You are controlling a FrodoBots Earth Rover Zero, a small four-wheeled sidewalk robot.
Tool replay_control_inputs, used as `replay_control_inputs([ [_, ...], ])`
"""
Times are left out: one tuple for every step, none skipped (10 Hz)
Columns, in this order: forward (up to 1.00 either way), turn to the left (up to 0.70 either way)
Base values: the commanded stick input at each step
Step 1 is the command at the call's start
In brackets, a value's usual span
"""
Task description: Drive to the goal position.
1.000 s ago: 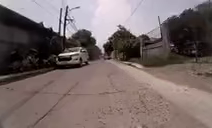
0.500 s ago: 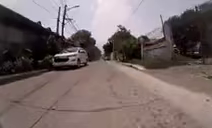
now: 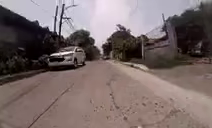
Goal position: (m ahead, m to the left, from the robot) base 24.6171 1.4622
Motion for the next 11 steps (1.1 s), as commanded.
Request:
replay_control_inputs([
  [1.00,0.03],
  [1.00,0.03],
  [1.00,0.03],
  [1.00,0.03],
  [1.00,0.03],
  [1.00,0.03],
  [1.00,0.03],
  [1.00,0.03],
  [1.00,0.03],
  [1.00,0.03],
  [1.00,0.03],
])
